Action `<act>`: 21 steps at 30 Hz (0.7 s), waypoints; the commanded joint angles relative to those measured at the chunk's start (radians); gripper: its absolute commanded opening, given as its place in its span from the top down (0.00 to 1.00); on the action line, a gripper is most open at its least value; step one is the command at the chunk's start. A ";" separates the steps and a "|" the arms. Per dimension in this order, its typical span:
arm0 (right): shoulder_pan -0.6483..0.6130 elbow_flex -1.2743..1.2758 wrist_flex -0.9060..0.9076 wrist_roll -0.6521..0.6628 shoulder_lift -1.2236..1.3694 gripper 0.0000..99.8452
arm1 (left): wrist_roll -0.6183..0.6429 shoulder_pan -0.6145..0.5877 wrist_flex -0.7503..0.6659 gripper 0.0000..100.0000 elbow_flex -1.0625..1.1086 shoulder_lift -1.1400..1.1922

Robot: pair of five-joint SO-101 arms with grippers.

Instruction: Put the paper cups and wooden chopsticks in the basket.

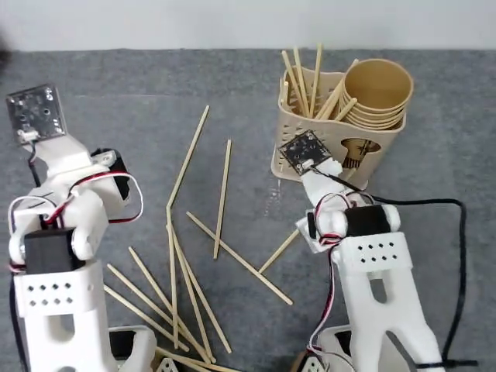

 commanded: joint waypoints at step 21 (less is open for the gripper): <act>-0.061 0.143 -0.358 0.083 0.278 0.93 | -0.008 -0.003 -0.018 0.99 0.002 -0.021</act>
